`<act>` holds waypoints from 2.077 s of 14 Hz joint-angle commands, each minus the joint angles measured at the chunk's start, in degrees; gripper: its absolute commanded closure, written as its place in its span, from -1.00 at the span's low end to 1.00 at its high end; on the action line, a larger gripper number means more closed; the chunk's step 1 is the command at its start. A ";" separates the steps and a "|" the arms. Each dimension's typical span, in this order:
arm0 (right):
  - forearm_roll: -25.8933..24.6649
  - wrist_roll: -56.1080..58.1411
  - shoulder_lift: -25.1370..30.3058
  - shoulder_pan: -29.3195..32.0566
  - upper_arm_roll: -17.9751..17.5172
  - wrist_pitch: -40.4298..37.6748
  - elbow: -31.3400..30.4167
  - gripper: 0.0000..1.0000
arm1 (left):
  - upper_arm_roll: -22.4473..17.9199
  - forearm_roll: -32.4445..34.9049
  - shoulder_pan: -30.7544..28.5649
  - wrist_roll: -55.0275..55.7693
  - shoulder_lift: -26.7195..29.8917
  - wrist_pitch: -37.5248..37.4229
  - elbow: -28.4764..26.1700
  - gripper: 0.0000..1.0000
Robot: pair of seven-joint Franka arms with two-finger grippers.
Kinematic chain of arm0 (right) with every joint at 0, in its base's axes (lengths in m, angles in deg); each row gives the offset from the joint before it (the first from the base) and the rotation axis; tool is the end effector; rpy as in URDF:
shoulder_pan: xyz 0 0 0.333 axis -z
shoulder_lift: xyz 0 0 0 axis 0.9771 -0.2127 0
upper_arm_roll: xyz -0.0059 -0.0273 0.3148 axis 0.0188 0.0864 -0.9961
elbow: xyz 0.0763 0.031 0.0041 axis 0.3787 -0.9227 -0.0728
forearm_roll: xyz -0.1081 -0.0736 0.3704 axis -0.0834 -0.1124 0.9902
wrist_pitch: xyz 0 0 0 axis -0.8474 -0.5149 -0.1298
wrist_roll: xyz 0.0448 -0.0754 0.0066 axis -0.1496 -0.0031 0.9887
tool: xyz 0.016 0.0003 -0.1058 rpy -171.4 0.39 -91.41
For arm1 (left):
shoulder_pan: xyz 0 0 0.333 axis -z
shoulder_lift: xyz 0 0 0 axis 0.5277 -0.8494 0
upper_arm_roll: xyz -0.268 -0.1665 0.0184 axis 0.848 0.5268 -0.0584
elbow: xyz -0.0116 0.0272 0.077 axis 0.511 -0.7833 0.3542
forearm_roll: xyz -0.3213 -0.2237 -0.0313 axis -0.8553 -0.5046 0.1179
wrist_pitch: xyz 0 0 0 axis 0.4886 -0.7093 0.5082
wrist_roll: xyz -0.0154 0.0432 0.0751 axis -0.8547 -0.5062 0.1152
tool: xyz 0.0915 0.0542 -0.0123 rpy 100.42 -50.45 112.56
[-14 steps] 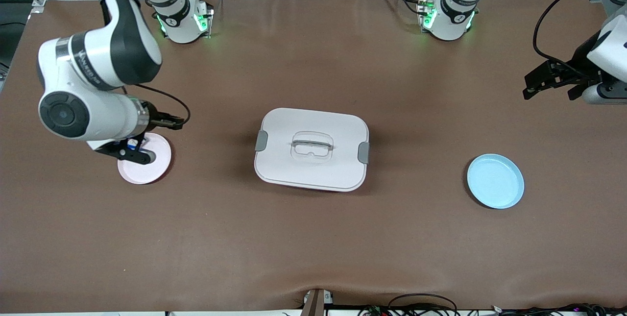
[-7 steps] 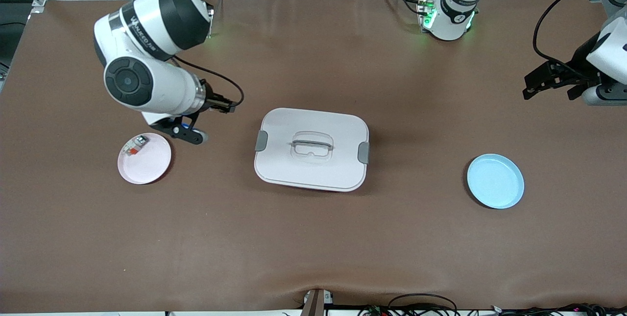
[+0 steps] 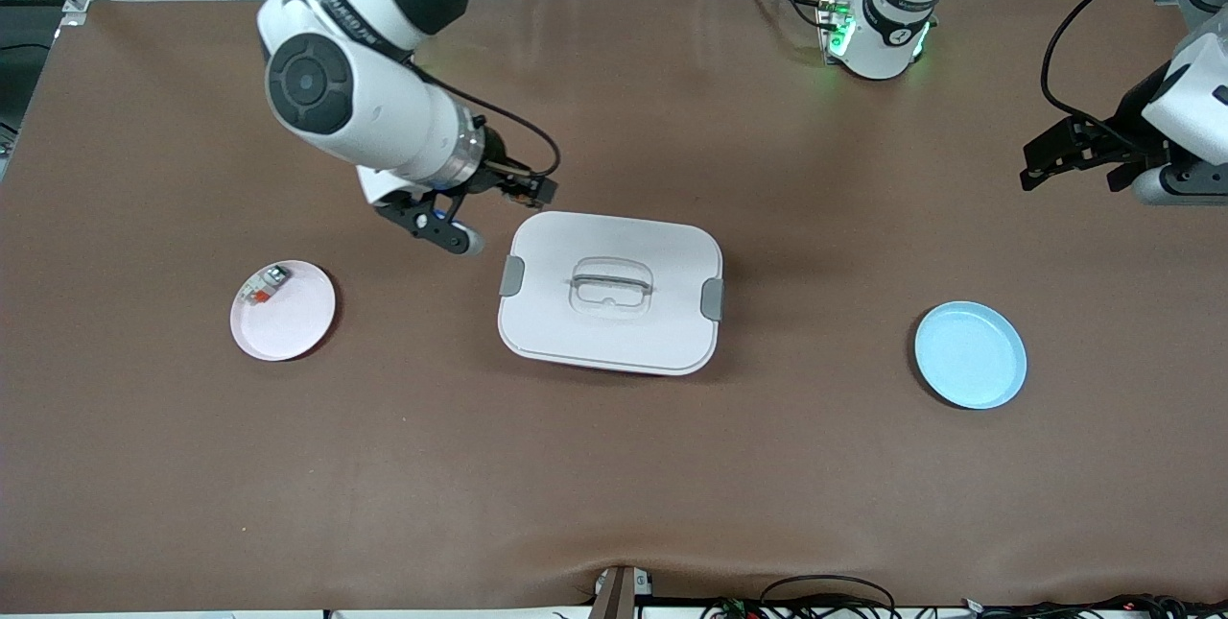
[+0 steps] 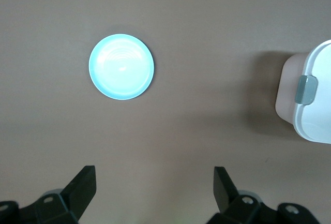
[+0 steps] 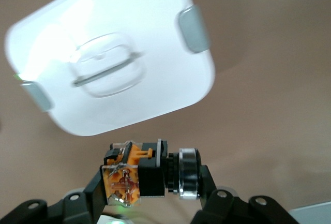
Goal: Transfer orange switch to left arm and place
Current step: 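Lift the switch with the right gripper and carry it over the box, then carry the switch above the box while the left gripper reaches it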
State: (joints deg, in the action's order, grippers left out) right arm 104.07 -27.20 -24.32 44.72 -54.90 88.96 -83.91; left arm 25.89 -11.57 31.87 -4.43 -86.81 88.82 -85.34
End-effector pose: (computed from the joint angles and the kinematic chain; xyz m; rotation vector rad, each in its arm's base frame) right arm 0.5345 0.3859 0.5211 -2.7600 0.7505 0.4696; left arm 0.5513 -0.0526 0.6297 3.1119 -0.0346 -0.0079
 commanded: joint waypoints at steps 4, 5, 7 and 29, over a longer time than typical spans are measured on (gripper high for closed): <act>5.51 -12.67 -3.16 -5.05 0.45 10.30 1.59 0.66 | 2.36 -8.41 -0.37 0.95 1.30 -0.76 -2.47 -1.00; 7.00 -13.91 -3.34 -5.23 0.45 11.28 1.59 0.66 | 2.45 -10.69 -0.37 1.21 1.47 -0.76 -3.01 -1.00; 12.61 -16.28 -4.22 -5.85 0.45 13.82 1.77 0.66 | 3.23 -14.47 -0.37 1.39 1.65 -0.33 -4.93 -1.00; 22.83 -35.19 -12.31 -10.95 0.27 25.44 9.15 0.67 | 20.37 -48.06 -0.37 -10.03 7.80 39.91 -31.48 -0.64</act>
State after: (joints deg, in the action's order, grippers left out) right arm 125.26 -61.46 -35.69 33.89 -54.89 114.43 -76.62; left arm 44.82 -57.12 31.95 -13.28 -80.92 125.89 -114.38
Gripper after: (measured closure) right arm 0.278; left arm 0.181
